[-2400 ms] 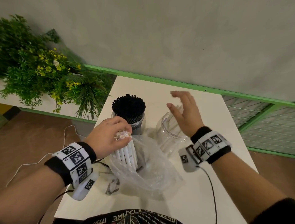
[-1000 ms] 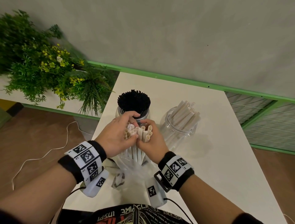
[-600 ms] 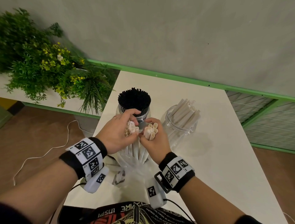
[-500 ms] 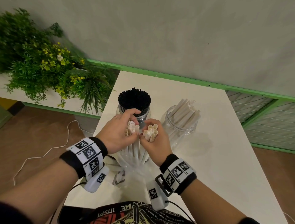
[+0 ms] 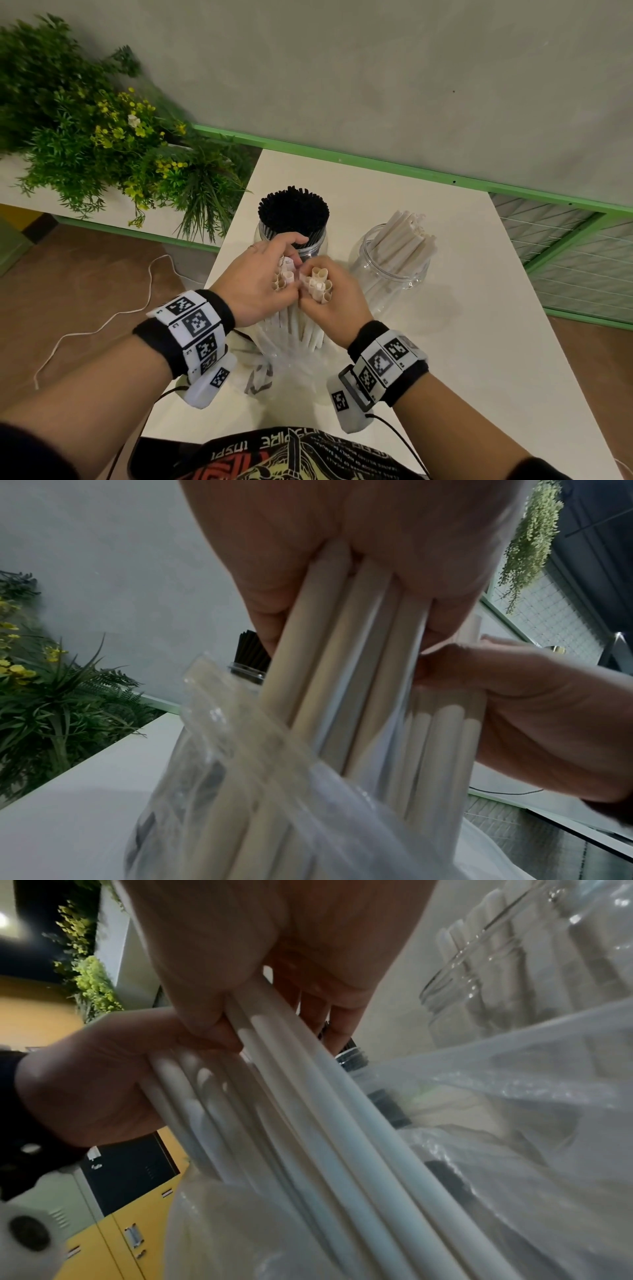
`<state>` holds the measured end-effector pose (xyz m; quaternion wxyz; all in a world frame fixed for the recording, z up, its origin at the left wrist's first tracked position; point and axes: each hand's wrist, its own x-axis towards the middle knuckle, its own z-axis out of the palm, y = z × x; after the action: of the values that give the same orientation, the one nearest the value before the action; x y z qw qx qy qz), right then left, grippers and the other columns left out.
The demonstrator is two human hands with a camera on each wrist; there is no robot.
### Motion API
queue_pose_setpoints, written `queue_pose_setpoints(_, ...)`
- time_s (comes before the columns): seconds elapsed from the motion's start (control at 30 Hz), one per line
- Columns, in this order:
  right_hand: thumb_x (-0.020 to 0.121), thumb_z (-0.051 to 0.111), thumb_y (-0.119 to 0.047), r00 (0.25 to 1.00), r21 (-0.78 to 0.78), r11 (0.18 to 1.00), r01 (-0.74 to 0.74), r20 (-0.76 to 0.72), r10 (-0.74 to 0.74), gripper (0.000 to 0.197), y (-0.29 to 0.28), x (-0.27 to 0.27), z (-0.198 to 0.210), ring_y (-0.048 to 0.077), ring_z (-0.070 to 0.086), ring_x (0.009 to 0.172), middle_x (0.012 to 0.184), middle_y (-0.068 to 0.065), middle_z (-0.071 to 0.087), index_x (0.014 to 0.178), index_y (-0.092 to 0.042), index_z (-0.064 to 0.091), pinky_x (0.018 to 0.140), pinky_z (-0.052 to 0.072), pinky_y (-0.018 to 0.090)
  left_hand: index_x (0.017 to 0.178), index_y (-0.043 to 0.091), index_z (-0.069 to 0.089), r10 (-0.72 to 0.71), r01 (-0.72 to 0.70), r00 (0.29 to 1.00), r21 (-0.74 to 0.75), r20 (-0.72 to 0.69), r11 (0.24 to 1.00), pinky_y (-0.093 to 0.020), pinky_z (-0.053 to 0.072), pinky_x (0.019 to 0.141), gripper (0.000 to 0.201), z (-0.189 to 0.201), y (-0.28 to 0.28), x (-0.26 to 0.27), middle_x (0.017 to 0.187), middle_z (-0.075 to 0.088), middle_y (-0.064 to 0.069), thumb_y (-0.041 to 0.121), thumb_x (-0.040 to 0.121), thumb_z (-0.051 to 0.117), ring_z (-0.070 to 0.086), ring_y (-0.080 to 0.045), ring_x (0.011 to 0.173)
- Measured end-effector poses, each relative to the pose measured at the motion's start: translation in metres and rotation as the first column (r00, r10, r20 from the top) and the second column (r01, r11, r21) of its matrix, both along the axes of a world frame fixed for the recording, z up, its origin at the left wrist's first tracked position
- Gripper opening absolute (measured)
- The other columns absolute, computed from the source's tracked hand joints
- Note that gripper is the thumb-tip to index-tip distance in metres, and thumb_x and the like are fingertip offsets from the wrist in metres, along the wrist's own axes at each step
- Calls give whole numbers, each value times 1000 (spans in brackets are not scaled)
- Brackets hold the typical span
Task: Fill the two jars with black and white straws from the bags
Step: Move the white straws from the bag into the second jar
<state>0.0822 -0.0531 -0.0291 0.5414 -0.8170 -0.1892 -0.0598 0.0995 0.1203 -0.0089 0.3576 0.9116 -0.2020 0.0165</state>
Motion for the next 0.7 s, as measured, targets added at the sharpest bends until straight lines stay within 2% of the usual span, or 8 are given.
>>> queue_pose_setpoints(0.07, 81, 64, -14, 997, 84, 995, 45, -58, -41, 22, 1, -5, -1, 22, 65, 80, 87, 3, 65, 95, -27, 51, 68, 54, 42, 136, 31, 34, 0, 0, 1000, 14, 1, 1000, -20, 31, 90, 67, 1, -1, -1, 103, 53, 20, 34, 73, 57, 47, -8, 105)
queue_pose_setpoints(0.13, 82, 62, -10, 987, 162, 978, 131, -118, -113, 31, 2, -9, -4, 20, 67, 80, 86, 4, 67, 95, -33, 46, 67, 55, 35, 136, 30, 35, 5, -5, 1000, 22, 4, 1000, -18, 30, 89, 64, 2, -2, -1, 103, 53, 19, 33, 75, 56, 47, -7, 104)
queue_pose_setpoints(0.23, 84, 63, -3, 970, 191, 962, 196, -181, -162, 40, 3, -8, -12, 17, 68, 79, 87, 2, 68, 100, -36, 46, 69, 55, 29, 135, 30, 36, 12, -11, 1000, 32, -4, 999, -15, 27, 87, 62, 3, -3, -2, 104, 53, 19, 28, 78, 59, 44, -6, 101)
queue_pose_setpoints(0.33, 86, 60, 0, 968, 229, 952, 201, -195, -157, 35, -1, -7, -7, 18, 69, 86, 89, 1, 70, 98, -32, 51, 77, 56, 36, 132, 31, 40, 12, -11, 1000, 68, -9, 998, -16, 27, 88, 57, 5, -5, -1, 107, 55, 18, 28, 79, 59, 44, -5, 103)
queue_pose_setpoints(0.43, 86, 59, 1, 973, 345, 912, 220, -145, -179, 26, -12, -1, 17, 25, 68, 90, 92, 8, 70, 103, -17, 49, 85, 54, 39, 122, 33, 51, -1, -2, 1000, 120, 23, 993, -18, 31, 89, 49, 5, -5, 1, 108, 55, 20, 42, 74, 45, 47, -4, 104)
queue_pose_setpoints(0.53, 88, 58, 2, 972, 411, 881, 233, -103, -209, 33, -27, 8, 42, 28, 69, 90, 97, 9, 66, 110, -19, 46, 90, 51, 52, 108, 33, 59, -19, 12, 998, 139, 53, 990, -20, 32, 85, 38, 5, -7, 4, 104, 53, 22, 43, 74, 43, 48, -5, 99)
queue_pose_setpoints(0.6, 89, 55, 7, 974, 389, 893, 225, -72, -214, 40, -34, 12, 52, 25, 71, 87, 100, 10, 62, 114, -23, 45, 91, 52, 49, 103, 34, 61, -24, 15, 998, 139, 61, 990, -21, 31, 83, 35, 5, -11, 4, 102, 51, 24, 42, 75, 43, 47, -6, 96)
queue_pose_setpoints(0.7, 89, 54, 10, 979, 363, 909, 205, -69, -193, 41, -34, 11, 54, 21, 71, 89, 104, 11, 56, 112, -23, 49, 91, 53, 45, 100, 33, 62, -24, 14, 998, 151, 64, 988, -22, 31, 82, 41, 5, -13, 5, 101, 50, 23, 47, 71, 36, 46, -7, 94)
